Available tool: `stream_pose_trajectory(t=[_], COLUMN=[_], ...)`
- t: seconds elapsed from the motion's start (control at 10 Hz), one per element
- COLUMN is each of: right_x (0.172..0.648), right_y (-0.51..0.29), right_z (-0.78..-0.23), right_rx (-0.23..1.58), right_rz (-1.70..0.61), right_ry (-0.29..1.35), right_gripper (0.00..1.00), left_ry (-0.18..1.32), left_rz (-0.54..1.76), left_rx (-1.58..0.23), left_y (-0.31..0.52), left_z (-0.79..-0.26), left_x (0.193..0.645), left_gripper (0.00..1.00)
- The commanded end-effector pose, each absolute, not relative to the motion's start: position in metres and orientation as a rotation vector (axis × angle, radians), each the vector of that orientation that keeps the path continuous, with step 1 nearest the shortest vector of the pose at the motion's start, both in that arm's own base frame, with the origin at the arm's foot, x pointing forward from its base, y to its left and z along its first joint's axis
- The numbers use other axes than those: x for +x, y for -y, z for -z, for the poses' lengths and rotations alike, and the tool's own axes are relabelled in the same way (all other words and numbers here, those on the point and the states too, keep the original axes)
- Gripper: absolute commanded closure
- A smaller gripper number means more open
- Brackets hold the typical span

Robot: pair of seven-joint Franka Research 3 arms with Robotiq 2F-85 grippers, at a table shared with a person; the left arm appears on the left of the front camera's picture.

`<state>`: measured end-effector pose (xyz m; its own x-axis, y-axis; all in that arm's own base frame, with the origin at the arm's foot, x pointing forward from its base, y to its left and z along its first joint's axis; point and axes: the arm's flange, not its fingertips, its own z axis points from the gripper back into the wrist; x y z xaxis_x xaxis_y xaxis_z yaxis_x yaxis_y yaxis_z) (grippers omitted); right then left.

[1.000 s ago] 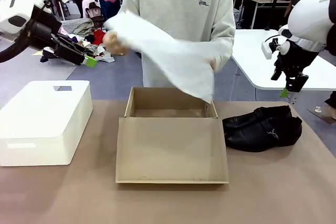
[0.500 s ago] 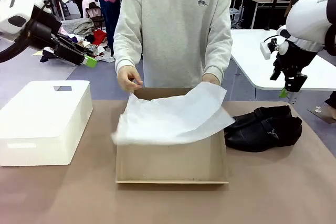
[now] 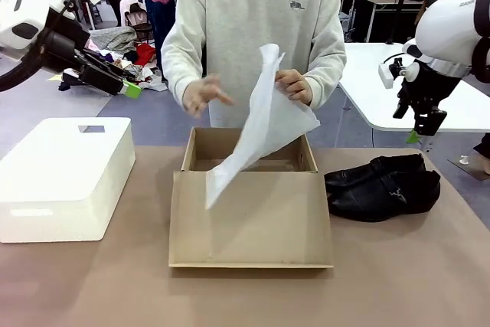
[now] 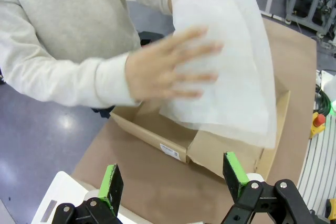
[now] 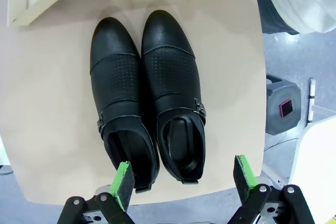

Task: Pack the shoes into the box.
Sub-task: Place one shoe of the Shoes into the Shoes Box.

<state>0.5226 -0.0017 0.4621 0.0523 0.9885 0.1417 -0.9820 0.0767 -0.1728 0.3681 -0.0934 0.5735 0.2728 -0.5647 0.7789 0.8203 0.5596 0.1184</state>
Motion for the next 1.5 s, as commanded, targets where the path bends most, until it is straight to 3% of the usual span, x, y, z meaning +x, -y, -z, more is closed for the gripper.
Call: stream_pose_trajectory(t=[0.0, 1.4], right_x=[0.539, 0.585], right_y=[0.008, 0.029], right_z=[-0.453, -0.392], right_rx=[-0.082, -0.036], right_rz=[-1.562, -1.475], right_ry=[0.256, 0.205], right_gripper=[0.00, 0.00], left_ry=[0.889, 0.889], left_rz=[0.965, 0.965], left_rx=[-0.347, -0.347], left_y=[0.092, 0.092], left_z=[-0.572, -0.572], left_x=[0.369, 0.369], left_gripper=[0.00, 0.00])
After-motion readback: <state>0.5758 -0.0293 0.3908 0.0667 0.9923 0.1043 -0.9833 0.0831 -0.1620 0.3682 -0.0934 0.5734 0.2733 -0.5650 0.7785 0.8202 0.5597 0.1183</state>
